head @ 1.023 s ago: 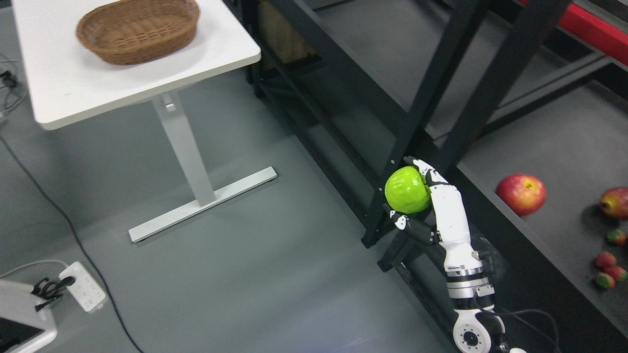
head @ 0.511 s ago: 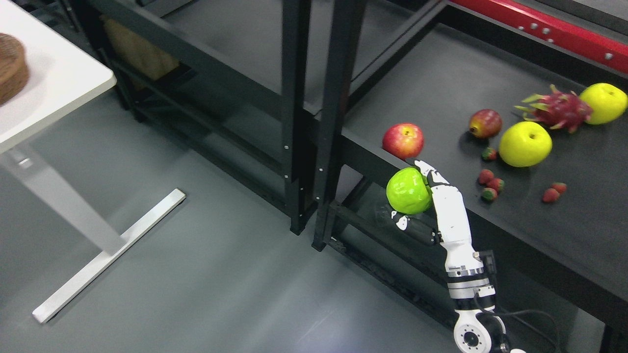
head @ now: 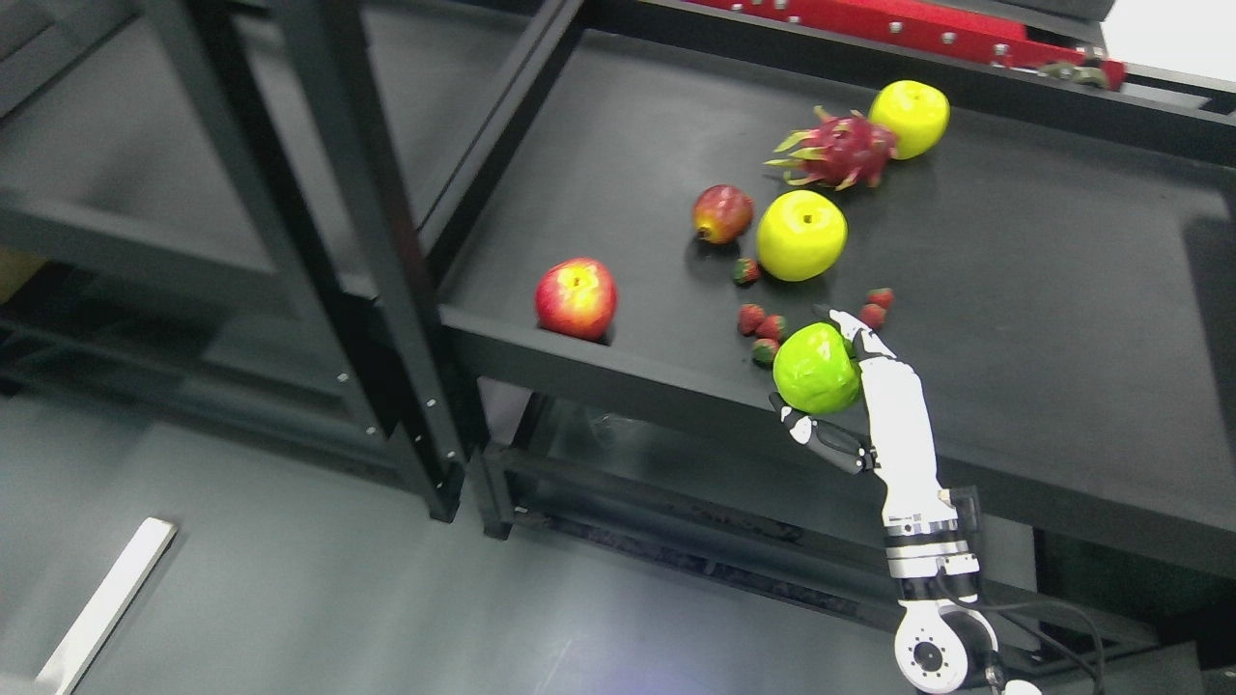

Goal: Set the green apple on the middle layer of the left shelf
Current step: 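Carry the green apple in the right hand toward the dark shelf, then lower the green apple onto the shelf and open the right hand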

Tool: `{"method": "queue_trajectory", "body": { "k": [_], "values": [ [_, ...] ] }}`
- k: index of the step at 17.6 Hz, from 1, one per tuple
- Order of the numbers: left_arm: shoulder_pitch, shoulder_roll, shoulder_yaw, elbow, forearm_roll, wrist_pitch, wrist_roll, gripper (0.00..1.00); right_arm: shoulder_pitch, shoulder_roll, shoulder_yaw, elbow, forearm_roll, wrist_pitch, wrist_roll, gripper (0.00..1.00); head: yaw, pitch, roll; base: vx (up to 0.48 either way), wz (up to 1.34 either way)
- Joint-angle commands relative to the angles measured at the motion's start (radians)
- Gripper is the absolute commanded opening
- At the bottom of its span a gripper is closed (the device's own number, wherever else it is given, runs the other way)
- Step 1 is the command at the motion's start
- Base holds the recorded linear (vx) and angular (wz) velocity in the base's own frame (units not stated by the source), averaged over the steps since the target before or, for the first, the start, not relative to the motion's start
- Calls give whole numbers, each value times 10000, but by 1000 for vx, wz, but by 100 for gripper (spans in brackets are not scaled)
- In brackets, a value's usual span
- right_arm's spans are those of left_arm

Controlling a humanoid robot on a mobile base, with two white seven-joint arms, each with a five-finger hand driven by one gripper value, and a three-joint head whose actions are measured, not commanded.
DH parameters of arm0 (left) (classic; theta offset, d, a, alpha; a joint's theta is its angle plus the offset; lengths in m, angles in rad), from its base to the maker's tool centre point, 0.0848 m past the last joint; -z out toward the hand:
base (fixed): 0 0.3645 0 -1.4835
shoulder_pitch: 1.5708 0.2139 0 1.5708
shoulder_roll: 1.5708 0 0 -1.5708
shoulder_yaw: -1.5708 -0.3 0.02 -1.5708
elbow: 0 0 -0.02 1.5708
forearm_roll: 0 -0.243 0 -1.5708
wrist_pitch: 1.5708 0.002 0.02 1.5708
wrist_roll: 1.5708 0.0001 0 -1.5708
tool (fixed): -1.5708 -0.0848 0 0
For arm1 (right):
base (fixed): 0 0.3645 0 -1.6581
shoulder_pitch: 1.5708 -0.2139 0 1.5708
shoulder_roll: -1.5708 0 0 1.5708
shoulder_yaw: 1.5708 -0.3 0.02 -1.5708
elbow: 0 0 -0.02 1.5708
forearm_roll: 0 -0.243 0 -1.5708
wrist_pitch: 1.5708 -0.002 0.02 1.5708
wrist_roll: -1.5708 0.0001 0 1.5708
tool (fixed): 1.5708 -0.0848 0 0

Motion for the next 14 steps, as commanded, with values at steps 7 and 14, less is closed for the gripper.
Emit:
{"method": "queue_trajectory", "body": {
  "k": [7, 14],
  "values": [
    [1, 175, 12, 13, 0, -4, 2, 100, -2355, -269, 95, 2200, 346, 2968, 1392, 0, 0, -2, 0, 231, -289],
    [1, 175, -18, -2, 0, -4, 2, 100, -3430, -746, -12, 4394, 716, 4213, 1363, 1, 0, -2, 0, 219, -64]
  ]
}}
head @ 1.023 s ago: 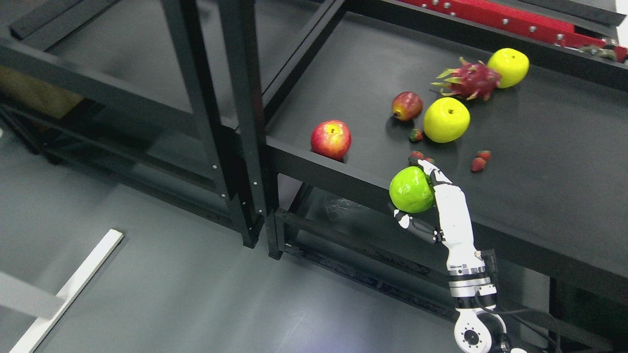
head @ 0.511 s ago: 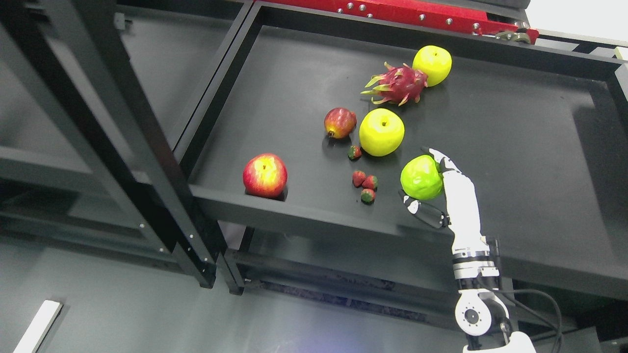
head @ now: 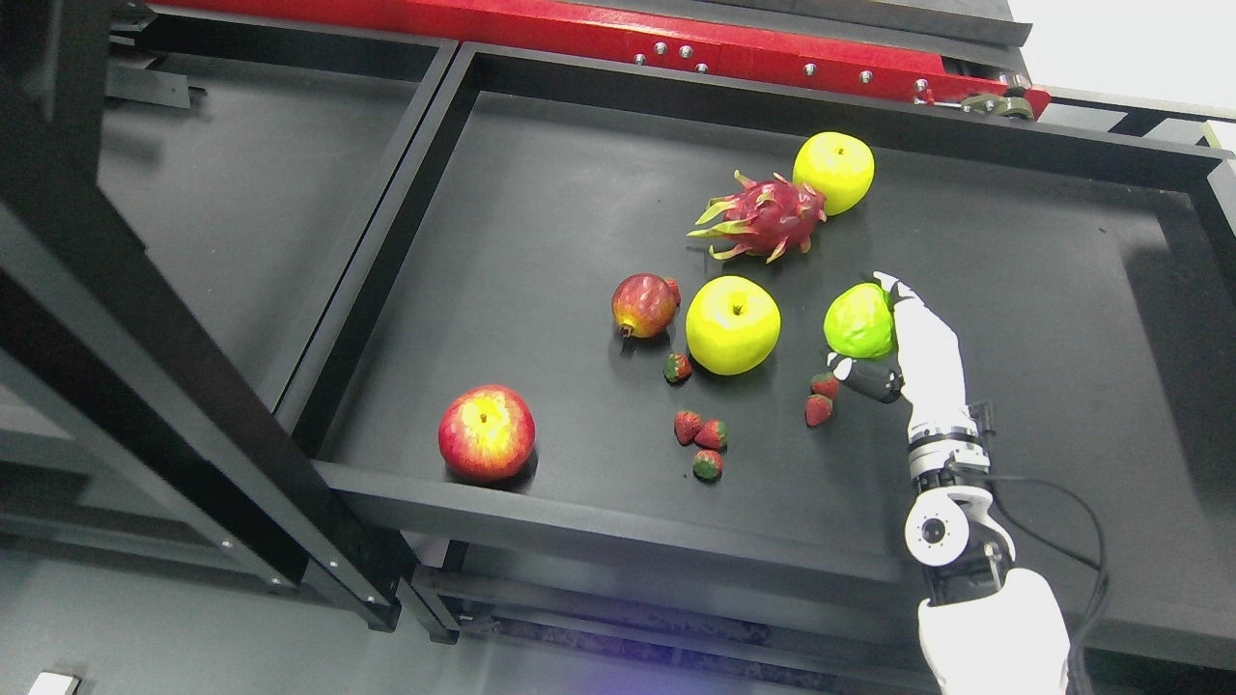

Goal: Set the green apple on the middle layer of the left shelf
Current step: 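Lower the green apple onto the shelf and open the right hand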

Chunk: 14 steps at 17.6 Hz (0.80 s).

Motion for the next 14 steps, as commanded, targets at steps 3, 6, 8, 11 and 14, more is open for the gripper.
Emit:
{"method": "queue_trajectory", "body": {
  "k": [3, 6, 8, 11, 14],
  "values": [
    [2, 175, 13, -2, 0, -4, 2, 100, -1290, -525, -238, 3428, 183, 1163, -258, 1, 0, 0, 0, 118, -57],
    [2, 175, 13, 14, 0, -4, 2, 100, -1383, -848, -452, 3523, 92, 1412, -702, 10, 0, 0, 0, 45, -26],
    [2, 175, -17, -2, 0, -4, 2, 100, -1338, -711, -1323, 3477, -198, 1489, -842, 57, 0, -1, 0, 24, -9],
    [2, 175, 13, -2, 0, -4, 2, 100, -1337, -327, -2108, 3324, -1728, 1413, -765, 100, 0, -1, 0, 10, 0],
    [2, 175, 13, -2, 0, -4, 2, 100, -1322, -357, -2110, 3017, -2883, 1260, -719, 100, 0, -1, 0, 0, 0]
  ]
}}
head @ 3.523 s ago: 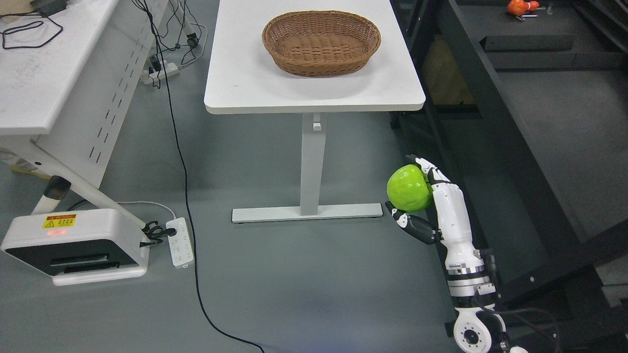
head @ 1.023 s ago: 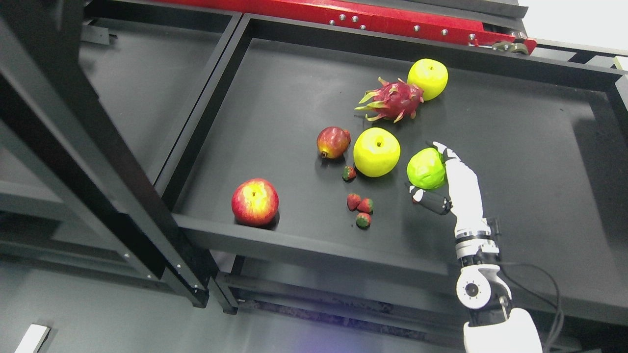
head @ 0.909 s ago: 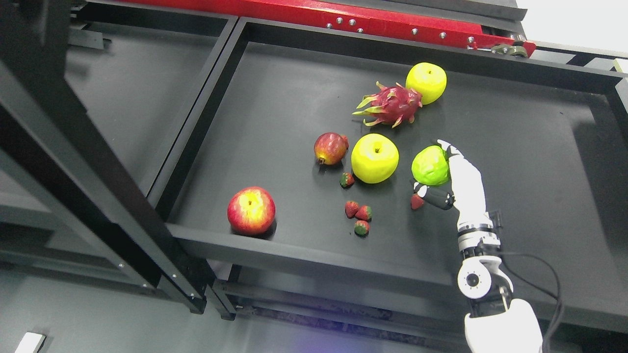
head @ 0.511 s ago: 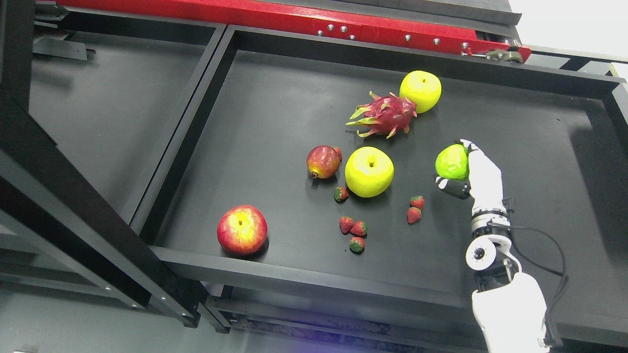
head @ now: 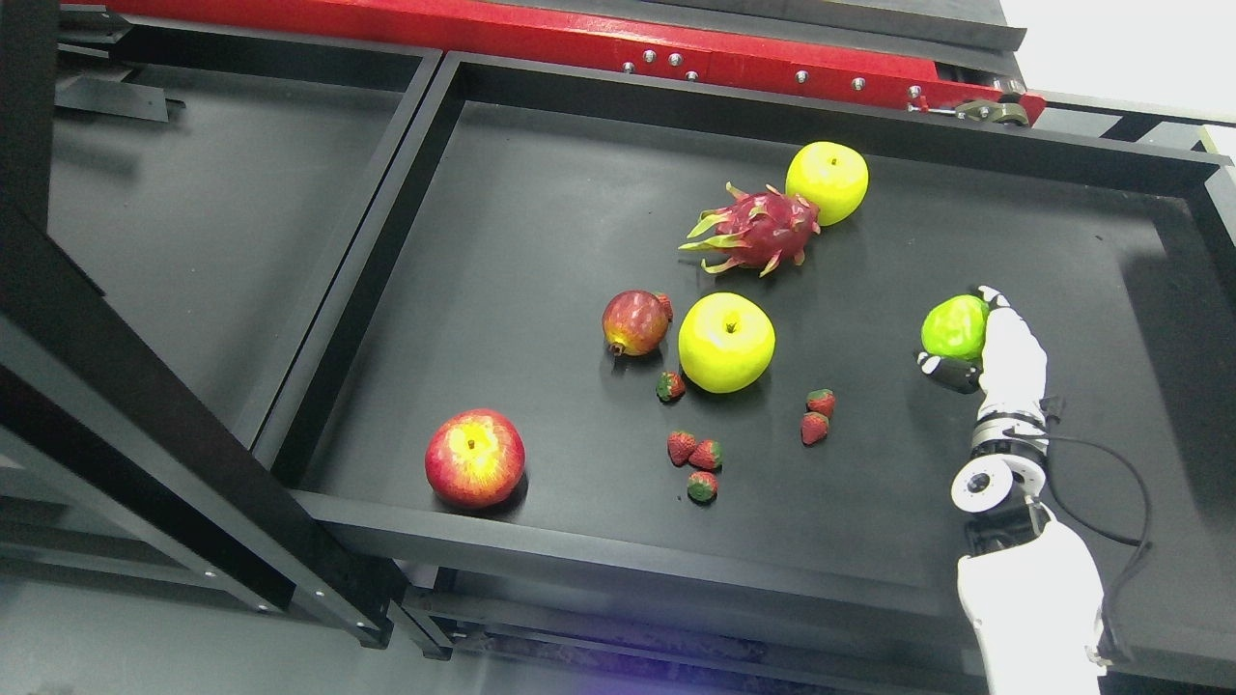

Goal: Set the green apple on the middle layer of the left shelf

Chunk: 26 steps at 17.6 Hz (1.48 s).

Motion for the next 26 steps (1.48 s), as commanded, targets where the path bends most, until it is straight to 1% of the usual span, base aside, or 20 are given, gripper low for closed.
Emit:
{"method": "queue_trajectory", "body": {
  "k": [1, 2, 3, 5, 7, 9, 11, 13, 14, 17, 20, 24, 26],
  "values": [
    [0, 175, -21, -4, 0, -4, 2, 100, -113, 37, -1090, 529, -1815, -659, 57, 100, 0, 0, 0, 0, 0],
    [0, 175, -22, -4, 0, -4, 2, 100, -97, 113, -1105, 499, -1846, -1560, 11, 100, 0, 0, 0, 0, 0],
    [0, 175, 9, -4, 0, -4, 2, 100, -67, 235, -1120, 438, -1923, -2192, -20, 100, 0, 0, 0, 0, 0],
    [0, 175, -21, -4, 0, -4, 2, 100, 177, 649, -1136, -5, -2732, -2413, -20, 100, 0, 0, 0, 0, 0],
    [0, 175, 9, -4, 0, -4, 2, 100, 698, 971, -1014, -756, -4521, -2443, 209, 100, 0, 0, 0, 0, 0],
    [0, 175, -21, -4, 0, -4, 2, 100, 1082, 1141, -601, -1248, -5585, -2444, 881, 100, 0, 0, 0, 0, 0],
    [0, 175, 9, -3, 0, -4, 2, 100, 1511, 1581, -523, -1540, -5758, -2459, 1435, 100, 0, 0, 0, 0, 0],
    [0, 175, 9, -4, 0, -4, 2, 100, 1864, 1581, -218, -1847, -5774, -2459, 1621, 100, 0, 0, 0, 0, 0],
    [0, 175, 9, -4, 0, -4, 2, 100, 2094, 1581, 210, -2046, -5804, -2520, 1606, 100, 0, 0, 0, 0, 0],
    [0, 175, 9, -4, 0, -4, 2, 100, 2708, 1581, 842, -2675, -5820, -2857, 1515, 100, 0, -1, 0, 0, 0],
    [0, 175, -21, -3, 0, -4, 2, 100, 3077, 1581, 935, -3075, -5820, -3133, 1468, 100, 0, -1, 0, 0, 0],
    [0, 175, 9, -4, 0, -4, 2, 100, 3537, 1581, 920, -3305, -5835, -3164, 1499, 100, 0, -1, 0, 0, 0],
    [0, 175, 9, -4, 0, -4, 2, 100, 3889, 1581, 935, -3504, -5835, -3408, 1499, 100, 0, -1, 0, 0, 0]
  ]
}}
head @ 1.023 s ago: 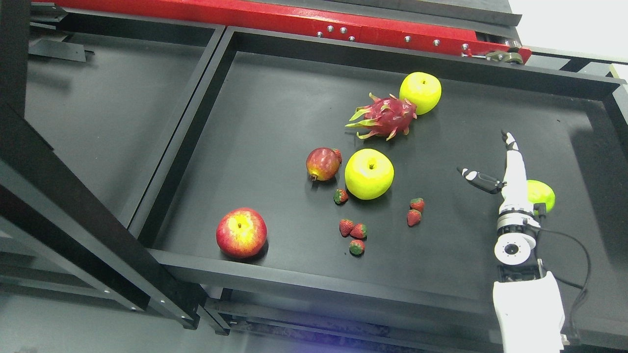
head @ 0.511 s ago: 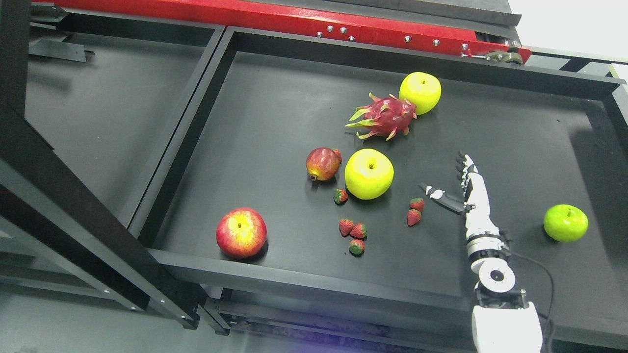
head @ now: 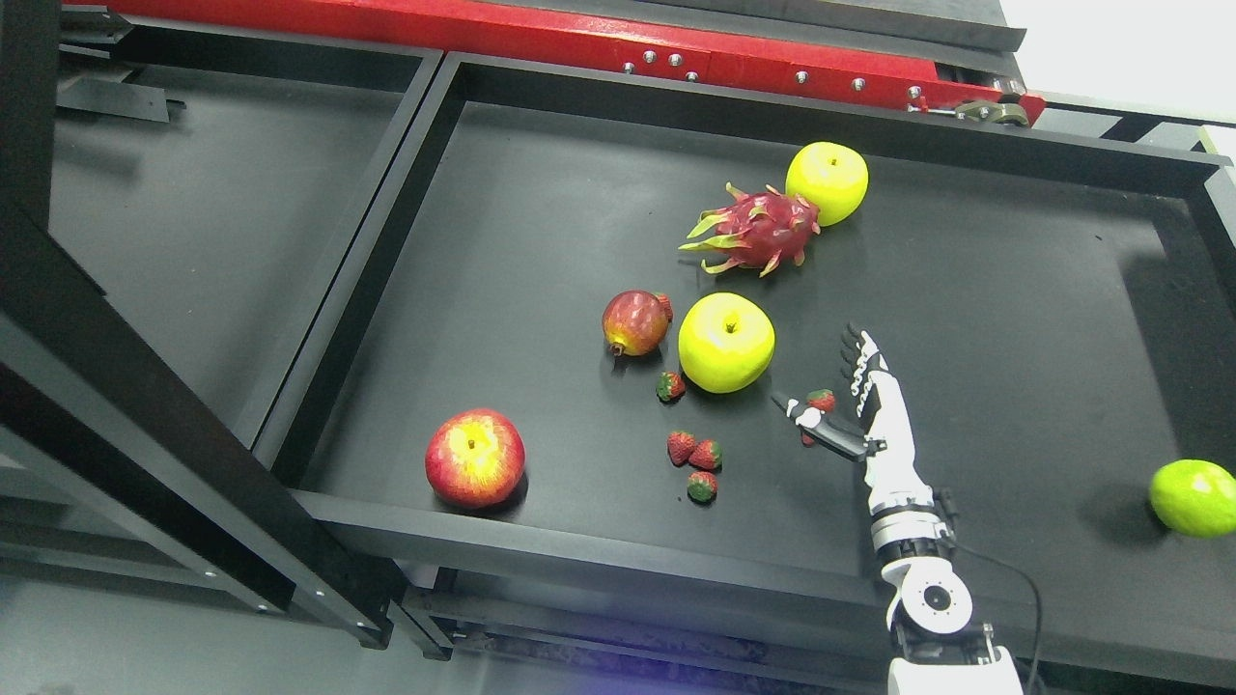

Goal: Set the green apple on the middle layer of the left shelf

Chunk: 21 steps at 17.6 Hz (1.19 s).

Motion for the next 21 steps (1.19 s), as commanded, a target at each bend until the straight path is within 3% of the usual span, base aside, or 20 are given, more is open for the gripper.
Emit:
{"method": "queue_trajectory", "body": {
  "k": [1, 9, 14, 21],
  "values": [
    [-1, 175, 5, -4, 0, -4, 2, 100, 925, 97, 512, -1212, -107, -299, -10, 100, 0, 0, 0, 0, 0],
    [-1, 175, 5, -4, 0, -4, 2, 100, 925, 97, 497, -1228, -1317, -283, -194, 100, 0, 0, 0, 0, 0],
    [-1, 175, 5, -3, 0, -4, 2, 100, 910, 97, 512, -1228, -1334, -253, -1356, 100, 0, 0, 0, 0, 0],
    [-1, 175, -25, -4, 0, -4, 2, 100, 910, 97, 528, -1228, -1365, -268, -1390, 100, 0, 0, 0, 0, 0]
  ]
}}
